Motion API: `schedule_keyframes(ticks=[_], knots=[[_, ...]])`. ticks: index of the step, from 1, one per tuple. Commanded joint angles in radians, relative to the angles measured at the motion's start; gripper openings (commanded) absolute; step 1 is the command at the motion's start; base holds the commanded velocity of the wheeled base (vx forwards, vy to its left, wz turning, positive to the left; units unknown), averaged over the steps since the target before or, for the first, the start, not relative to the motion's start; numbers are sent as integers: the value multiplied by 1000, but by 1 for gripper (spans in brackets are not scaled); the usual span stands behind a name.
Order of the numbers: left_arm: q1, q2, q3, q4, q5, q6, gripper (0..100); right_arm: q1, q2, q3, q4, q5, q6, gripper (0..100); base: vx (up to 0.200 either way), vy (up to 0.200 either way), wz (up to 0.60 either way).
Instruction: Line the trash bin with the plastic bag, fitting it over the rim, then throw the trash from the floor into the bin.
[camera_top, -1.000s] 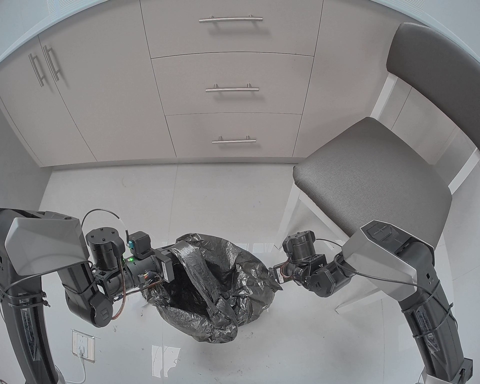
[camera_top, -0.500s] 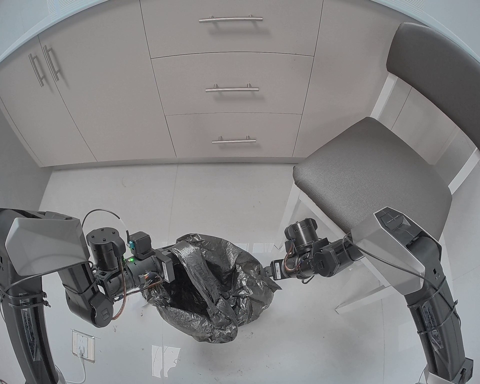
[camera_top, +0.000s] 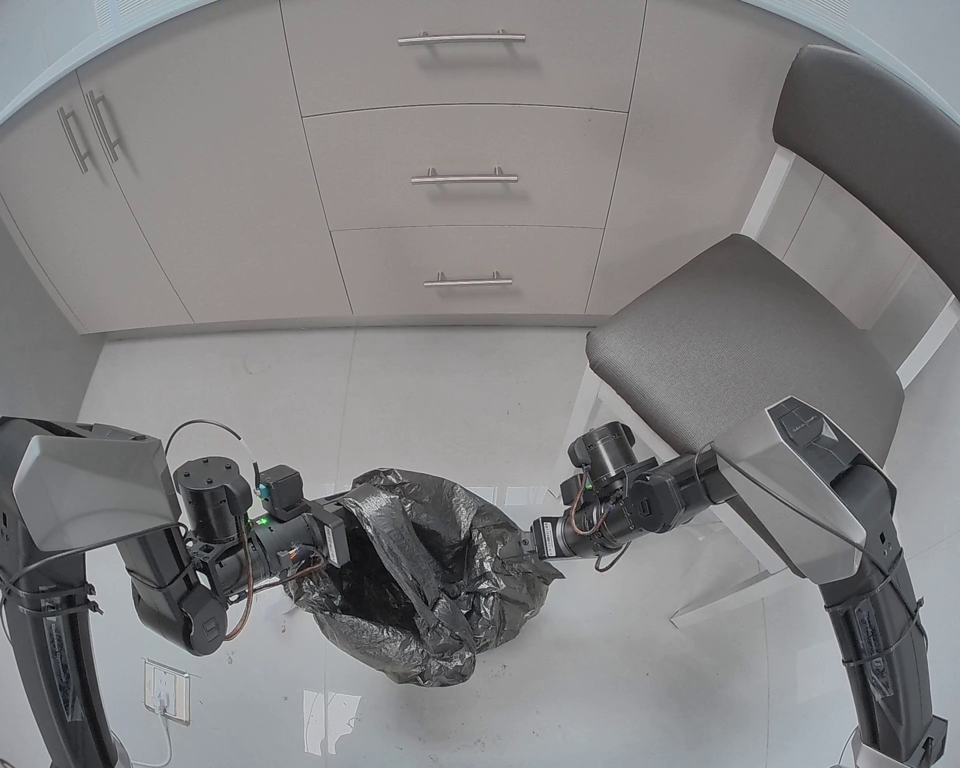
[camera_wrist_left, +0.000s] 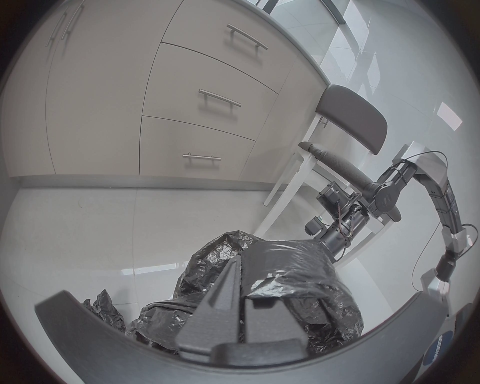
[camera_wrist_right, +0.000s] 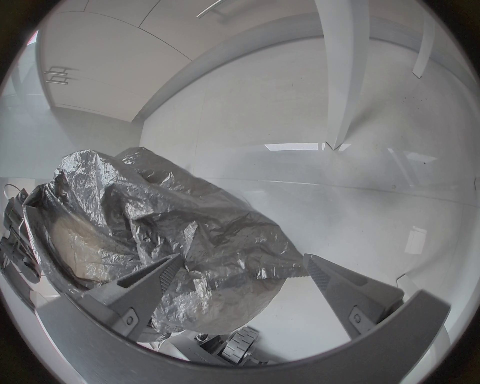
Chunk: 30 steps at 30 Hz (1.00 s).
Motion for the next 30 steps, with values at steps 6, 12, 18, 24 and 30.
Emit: schedule_keyframes(ticks=[6,12,18,24,30], knots=[[3,2,1,-1,1,-1,0,3,0,0,29,-109,-78,100,0,0,0],[3,7,4,-1,0,1,0,0,-19,91,34,-158,-248,100,0,0,0],[5,5,7,-1,0,1,0,2,-23,152,-3,-276,-400,100,0,0,0],[5,5,5,-1,0,-1,0,32,-63,301,-147,-353,-586,100,0,0,0],[5,5,5,-1,0,1,0,71,-55,366,-299,-359,-664,100,0,0,0]])
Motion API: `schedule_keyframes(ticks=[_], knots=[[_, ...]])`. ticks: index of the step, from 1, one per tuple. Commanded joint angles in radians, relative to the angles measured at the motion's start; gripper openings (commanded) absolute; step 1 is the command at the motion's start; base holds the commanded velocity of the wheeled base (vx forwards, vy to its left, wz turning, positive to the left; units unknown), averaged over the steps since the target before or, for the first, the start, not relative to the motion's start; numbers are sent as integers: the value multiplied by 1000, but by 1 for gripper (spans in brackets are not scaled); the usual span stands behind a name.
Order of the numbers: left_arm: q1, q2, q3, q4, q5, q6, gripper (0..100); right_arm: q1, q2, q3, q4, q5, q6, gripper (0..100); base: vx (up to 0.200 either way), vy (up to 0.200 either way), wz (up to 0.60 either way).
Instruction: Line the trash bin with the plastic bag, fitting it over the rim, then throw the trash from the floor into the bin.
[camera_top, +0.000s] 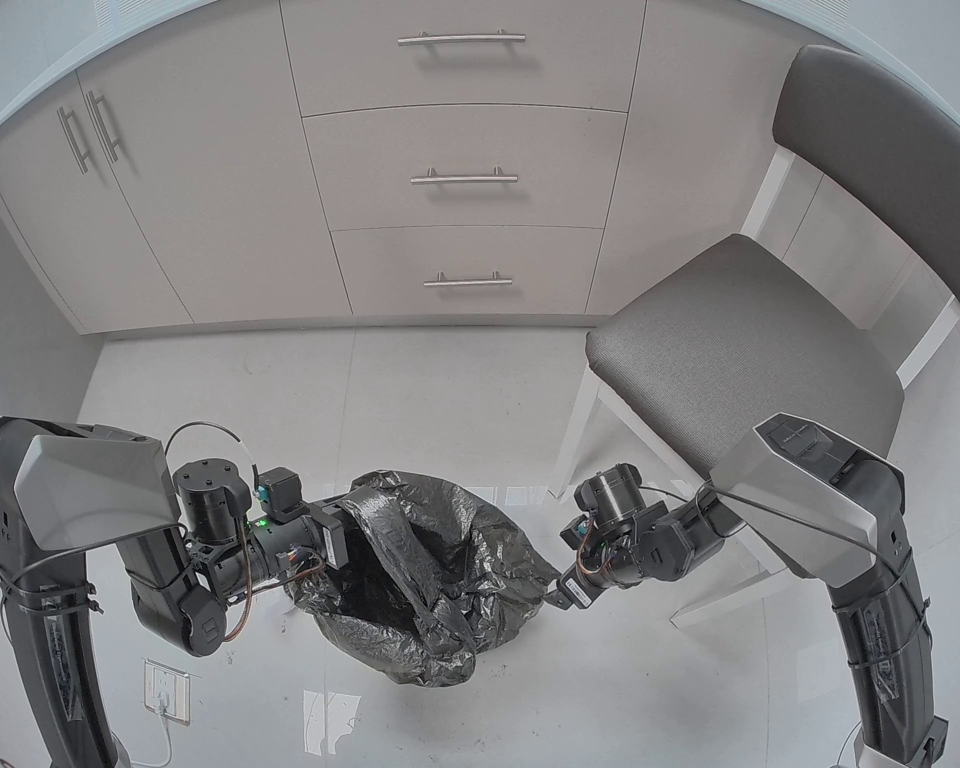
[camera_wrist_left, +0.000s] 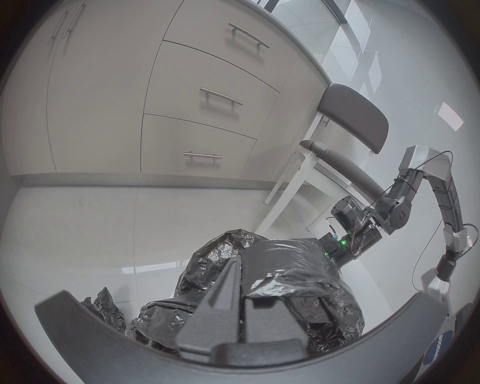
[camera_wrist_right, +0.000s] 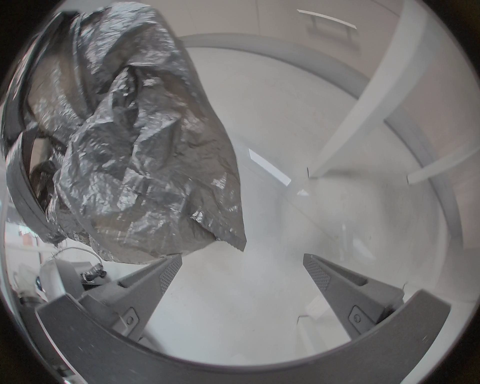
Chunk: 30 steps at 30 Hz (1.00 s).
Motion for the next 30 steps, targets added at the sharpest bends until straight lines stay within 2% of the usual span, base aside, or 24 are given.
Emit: schedule_keyframes(ticks=[1,12,20,30], knots=[[0,1,0,-1,0,0,0,47,-6,65,-65,-15,-44,100,0,0,0],[1,1,1,-1,1,0,0,128,0,65,-87,-15,-64,100,0,0,0],[6,-1,1,-1,0,-1,0,151,-55,135,-91,-9,-80,100,0,0,0],[4,-5,20,-1,0,-1,0,212,-58,161,-159,-17,-78,100,0,0,0]])
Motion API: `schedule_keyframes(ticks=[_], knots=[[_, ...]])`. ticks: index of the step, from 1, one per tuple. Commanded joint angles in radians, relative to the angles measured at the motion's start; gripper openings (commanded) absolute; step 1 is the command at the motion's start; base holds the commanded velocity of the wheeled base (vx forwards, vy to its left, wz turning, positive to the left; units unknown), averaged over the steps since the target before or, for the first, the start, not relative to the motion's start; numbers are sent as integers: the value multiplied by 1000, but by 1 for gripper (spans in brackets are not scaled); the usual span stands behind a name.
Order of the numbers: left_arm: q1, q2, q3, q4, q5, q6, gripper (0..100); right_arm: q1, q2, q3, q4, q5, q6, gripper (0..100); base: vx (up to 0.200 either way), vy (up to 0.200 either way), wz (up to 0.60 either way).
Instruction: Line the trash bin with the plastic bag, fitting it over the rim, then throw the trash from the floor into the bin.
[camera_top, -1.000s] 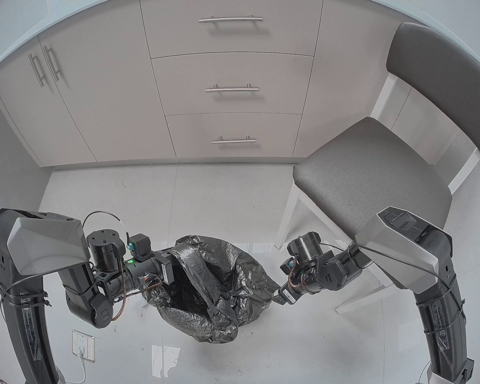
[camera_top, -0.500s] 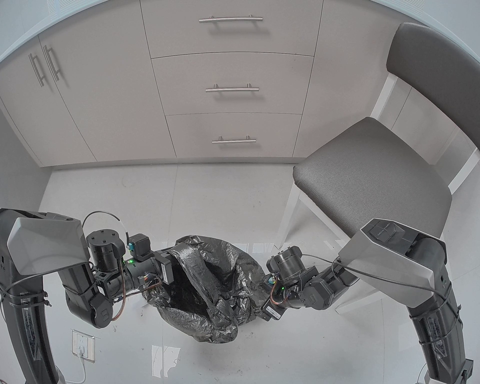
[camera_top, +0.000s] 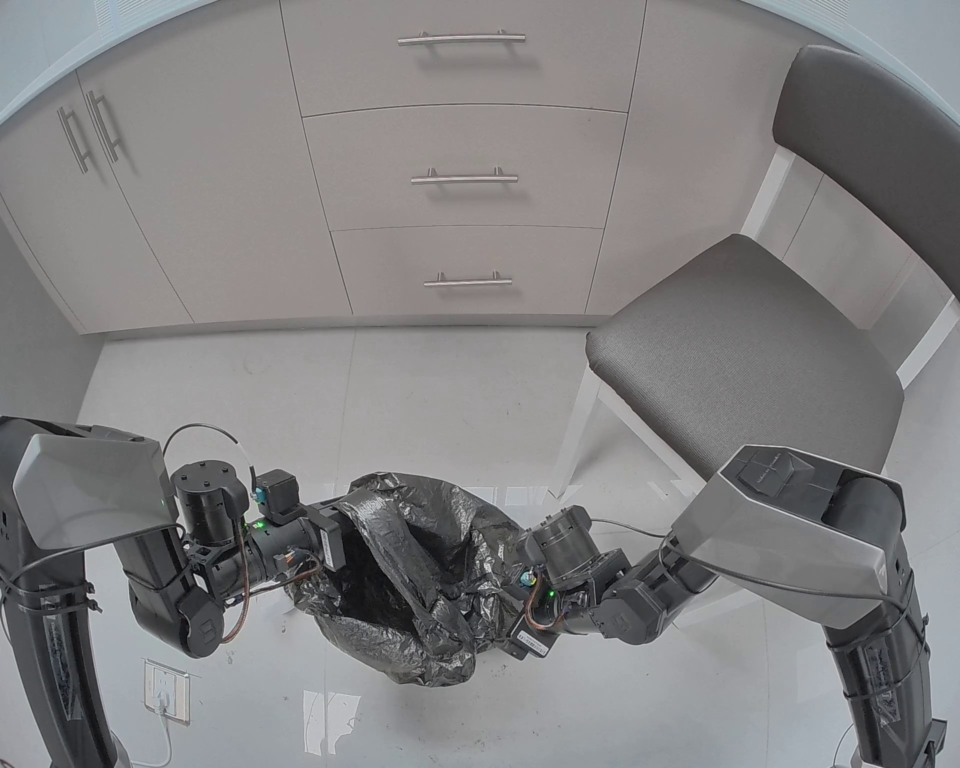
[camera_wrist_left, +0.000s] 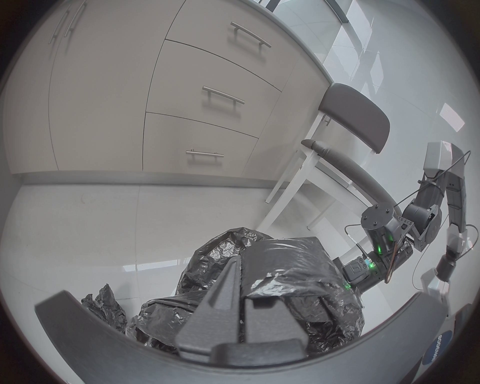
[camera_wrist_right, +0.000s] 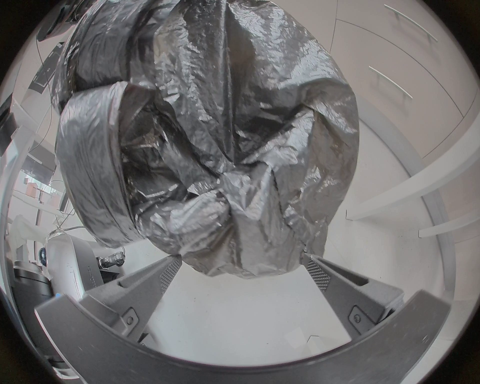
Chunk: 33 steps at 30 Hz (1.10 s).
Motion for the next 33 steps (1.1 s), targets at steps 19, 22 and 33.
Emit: schedule_keyframes(ticks=[19,22,33], knots=[[0,-6,11,-2,-1,-1,0,18,60,-79,-42,-52,-25,100,0,0,0],[0,-6,11,-2,-1,1,0,20,62,-80,-44,-52,-23,0,0,0,0],[0,-6,8,-2,-1,1,0,38,59,-74,-44,-46,-20,0,0,0,0]])
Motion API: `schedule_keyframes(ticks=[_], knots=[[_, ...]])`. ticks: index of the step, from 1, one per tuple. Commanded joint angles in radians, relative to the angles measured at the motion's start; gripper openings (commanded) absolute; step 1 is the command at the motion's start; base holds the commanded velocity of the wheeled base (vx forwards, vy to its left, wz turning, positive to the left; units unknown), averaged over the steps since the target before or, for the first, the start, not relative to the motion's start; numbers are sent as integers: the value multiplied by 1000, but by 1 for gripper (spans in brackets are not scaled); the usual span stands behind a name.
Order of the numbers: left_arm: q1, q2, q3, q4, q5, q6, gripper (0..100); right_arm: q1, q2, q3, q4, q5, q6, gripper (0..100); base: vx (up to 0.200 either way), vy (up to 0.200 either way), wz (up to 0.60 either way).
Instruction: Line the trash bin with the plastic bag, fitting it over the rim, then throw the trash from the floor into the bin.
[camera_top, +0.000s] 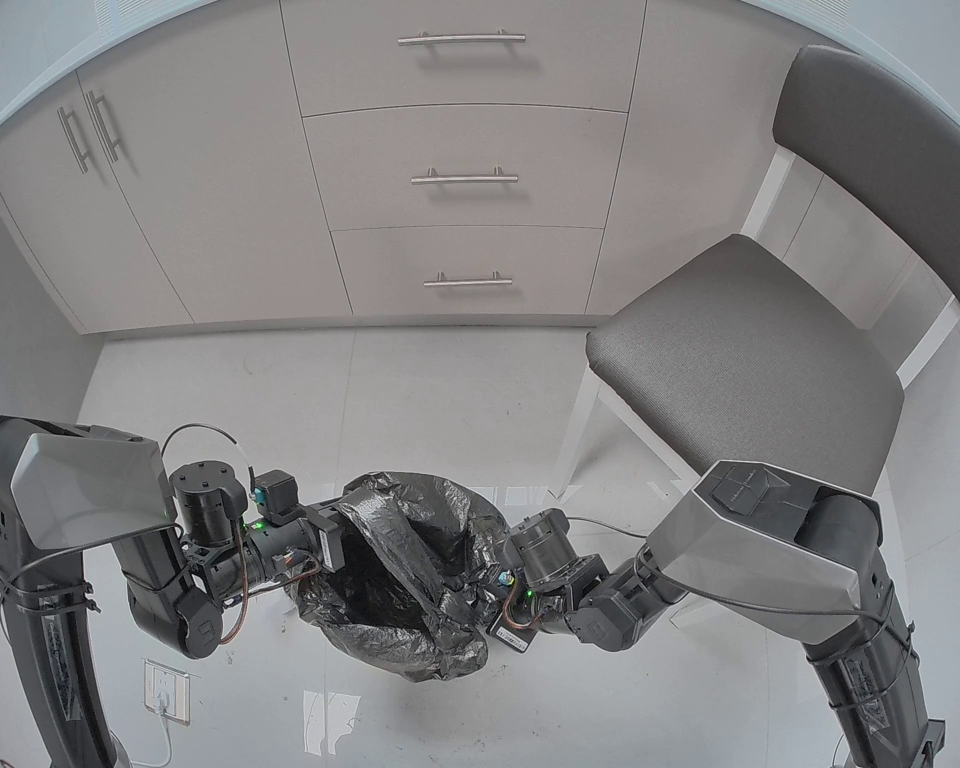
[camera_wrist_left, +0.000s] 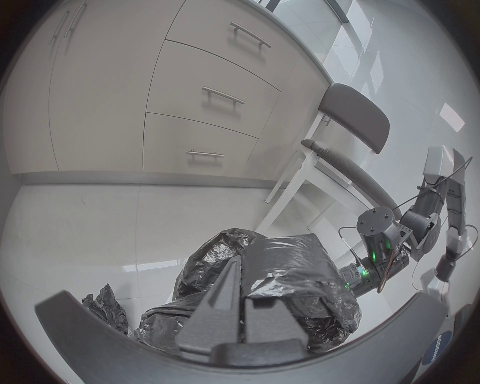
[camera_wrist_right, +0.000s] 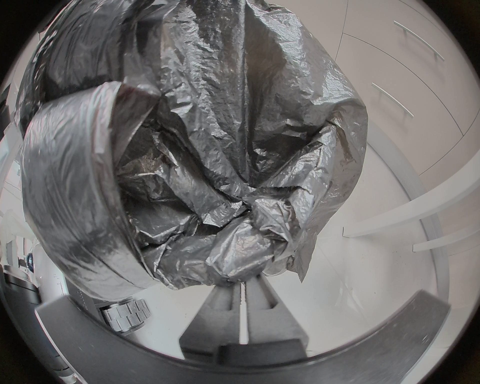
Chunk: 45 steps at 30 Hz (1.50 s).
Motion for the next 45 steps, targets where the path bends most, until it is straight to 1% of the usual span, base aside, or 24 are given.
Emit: schedule_keyframes(ticks=[1,6,12,21,27,32,40,45], knots=[[0,-1,-1,-1,0,1,0,9,-4,10,1,0,1,0,0,0,0],[2,-1,1,-1,1,-1,0,11,-7,23,-4,-1,3,0,0,0,0],[2,-1,1,-1,0,-1,0,6,-28,52,-76,-9,3,0,0,0,0],[2,-1,2,-1,0,1,0,11,-146,122,-81,-12,6,0,0,0,0],[2,-1,2,-1,0,-1,0,21,-177,148,-92,-12,10,0,0,0,0],[2,1,2,-1,0,1,0,47,-178,181,-164,-15,17,0,0,0,0],[0,1,2,-1,0,1,0,35,-145,144,-171,-32,30,0,0,0,0],[2,1,4,-1,0,1,0,14,-132,113,-171,-69,29,0,0,0,0]])
